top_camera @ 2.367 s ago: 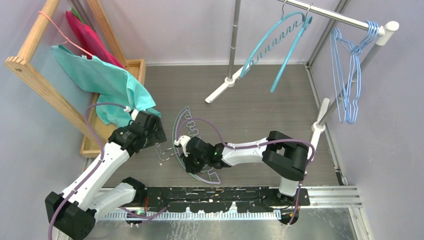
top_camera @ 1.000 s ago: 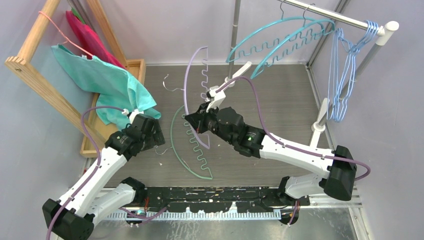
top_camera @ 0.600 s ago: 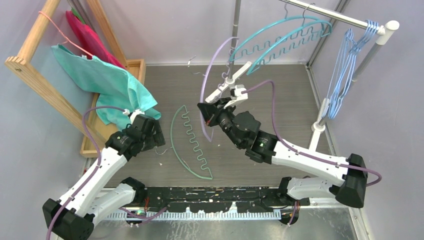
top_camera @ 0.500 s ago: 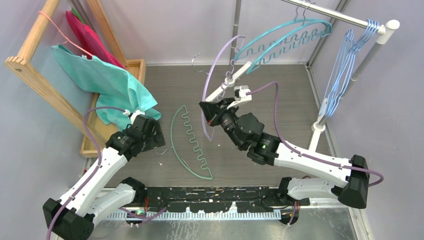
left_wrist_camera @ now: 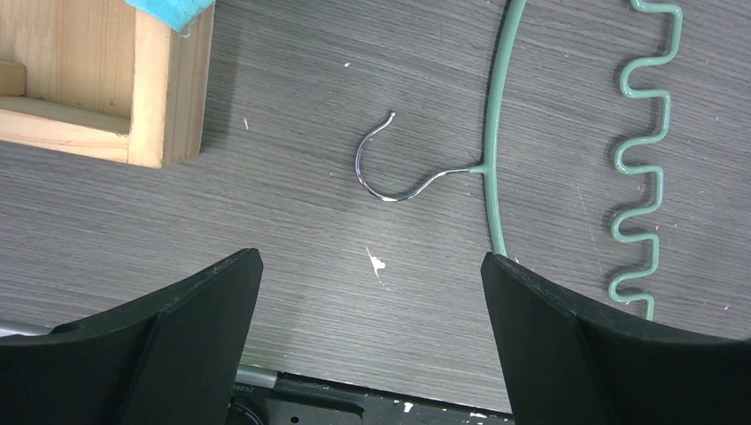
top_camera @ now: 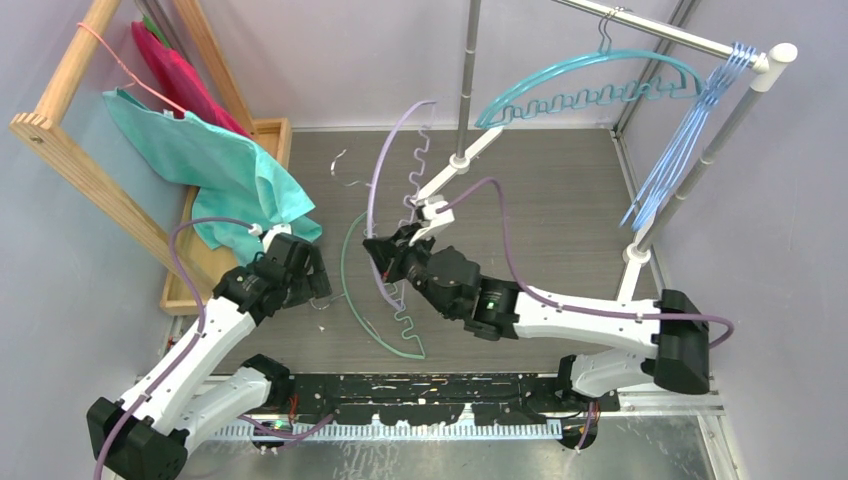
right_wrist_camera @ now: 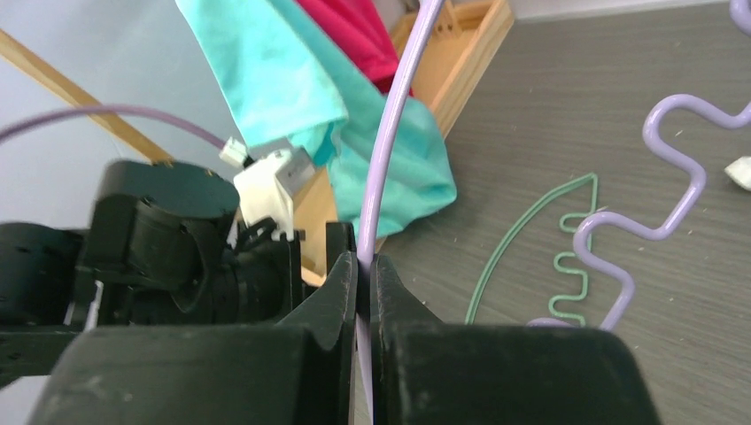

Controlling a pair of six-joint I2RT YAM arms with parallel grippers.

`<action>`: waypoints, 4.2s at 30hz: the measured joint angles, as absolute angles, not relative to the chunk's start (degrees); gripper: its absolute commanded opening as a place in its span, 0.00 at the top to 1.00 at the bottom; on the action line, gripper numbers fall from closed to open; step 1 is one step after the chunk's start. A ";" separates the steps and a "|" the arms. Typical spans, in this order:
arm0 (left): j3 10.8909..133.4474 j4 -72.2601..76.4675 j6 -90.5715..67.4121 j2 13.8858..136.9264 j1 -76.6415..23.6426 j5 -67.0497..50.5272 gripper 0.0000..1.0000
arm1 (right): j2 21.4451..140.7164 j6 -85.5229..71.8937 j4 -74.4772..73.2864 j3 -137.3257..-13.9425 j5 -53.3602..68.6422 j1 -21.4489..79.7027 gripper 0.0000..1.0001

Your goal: Organize the hangers

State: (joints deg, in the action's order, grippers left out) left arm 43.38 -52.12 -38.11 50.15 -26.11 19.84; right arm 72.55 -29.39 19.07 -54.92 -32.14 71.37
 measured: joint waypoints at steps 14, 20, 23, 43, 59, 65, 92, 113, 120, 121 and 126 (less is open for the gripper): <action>43.57 -52.16 -37.82 50.83 -26.11 19.73 0.02 | 81.54 -28.18 23.62 -69.10 -28.95 71.09 0.99; 44.47 -52.21 -37.23 50.28 -26.11 19.73 0.02 | 83.81 -31.70 27.24 -76.49 -27.57 62.39 0.99; 44.47 -52.36 -36.80 49.82 -26.11 19.73 0.02 | 85.69 -32.69 27.99 -79.05 -27.70 59.27 0.99; 44.47 -52.58 -36.36 50.06 -26.11 19.75 0.02 | 87.13 -43.11 28.67 -80.47 -27.03 40.80 0.99; 44.47 -52.58 -36.36 50.50 -26.11 19.75 0.02 | 88.36 -52.51 27.35 -84.82 -23.14 26.09 0.99; 44.47 -52.58 -36.36 50.52 -26.11 19.75 0.02 | 88.88 -56.25 25.87 -84.29 -21.06 21.89 0.99; 44.66 -52.66 -36.56 51.77 -26.11 19.77 0.02 | 65.19 -51.99 21.69 -66.74 -15.77 20.01 0.26; 58.28 -55.07 -39.22 60.55 -23.09 24.69 0.02 | 88.31 -16.08 -10.50 -59.75 -1.91 60.90 0.39; 59.13 -54.83 -37.67 62.13 -16.56 23.27 0.02 | 96.64 -14.22 -12.56 -61.87 -2.72 70.83 0.39; 59.13 -54.78 -37.41 62.13 -15.84 22.96 0.02 | 97.54 -14.06 -12.51 -62.72 -2.72 71.44 0.40; 59.16 -54.70 -36.10 61.93 -14.06 22.11 0.02 | 101.47 -14.06 -11.99 -65.73 -2.74 71.57 0.43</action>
